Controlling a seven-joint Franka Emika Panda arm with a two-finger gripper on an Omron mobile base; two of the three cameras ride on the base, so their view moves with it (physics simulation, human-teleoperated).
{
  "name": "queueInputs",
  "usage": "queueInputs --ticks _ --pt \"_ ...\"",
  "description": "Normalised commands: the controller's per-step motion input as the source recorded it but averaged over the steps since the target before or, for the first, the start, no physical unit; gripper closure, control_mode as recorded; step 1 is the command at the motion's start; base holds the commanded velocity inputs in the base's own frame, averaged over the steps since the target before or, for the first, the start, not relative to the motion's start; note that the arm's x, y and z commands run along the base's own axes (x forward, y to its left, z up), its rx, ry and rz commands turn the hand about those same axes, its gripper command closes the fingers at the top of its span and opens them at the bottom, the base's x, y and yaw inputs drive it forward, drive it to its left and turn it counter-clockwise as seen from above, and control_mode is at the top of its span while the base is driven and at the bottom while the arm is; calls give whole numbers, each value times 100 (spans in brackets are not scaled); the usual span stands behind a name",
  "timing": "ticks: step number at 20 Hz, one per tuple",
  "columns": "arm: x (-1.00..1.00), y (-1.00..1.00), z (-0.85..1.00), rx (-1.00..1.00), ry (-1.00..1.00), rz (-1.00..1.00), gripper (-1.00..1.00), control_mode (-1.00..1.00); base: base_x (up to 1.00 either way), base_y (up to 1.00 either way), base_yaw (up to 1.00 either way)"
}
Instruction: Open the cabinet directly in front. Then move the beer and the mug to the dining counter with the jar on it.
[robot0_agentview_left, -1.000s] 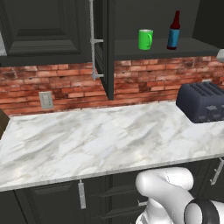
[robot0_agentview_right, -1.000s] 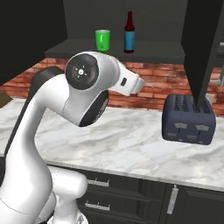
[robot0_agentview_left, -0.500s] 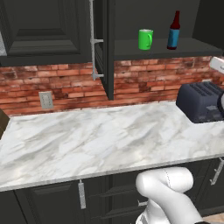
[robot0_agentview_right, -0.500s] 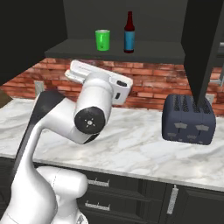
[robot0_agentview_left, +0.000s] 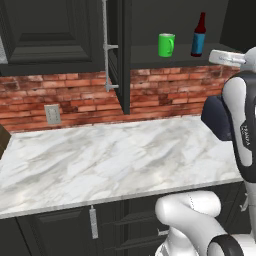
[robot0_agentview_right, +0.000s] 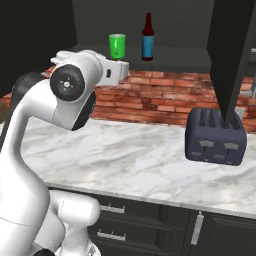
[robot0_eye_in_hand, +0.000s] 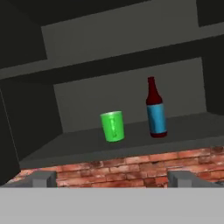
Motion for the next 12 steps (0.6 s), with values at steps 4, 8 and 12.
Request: queueInputs --ticks 4,8,12 --pt "0 2 0 -2 6 0 -100 -100 0 0 0" --pt "6 23 -5 -9 0 0 -100 -100 0 0 0" --pt "0 36 -5 -11 0 0 -100 -100 0 0 0"
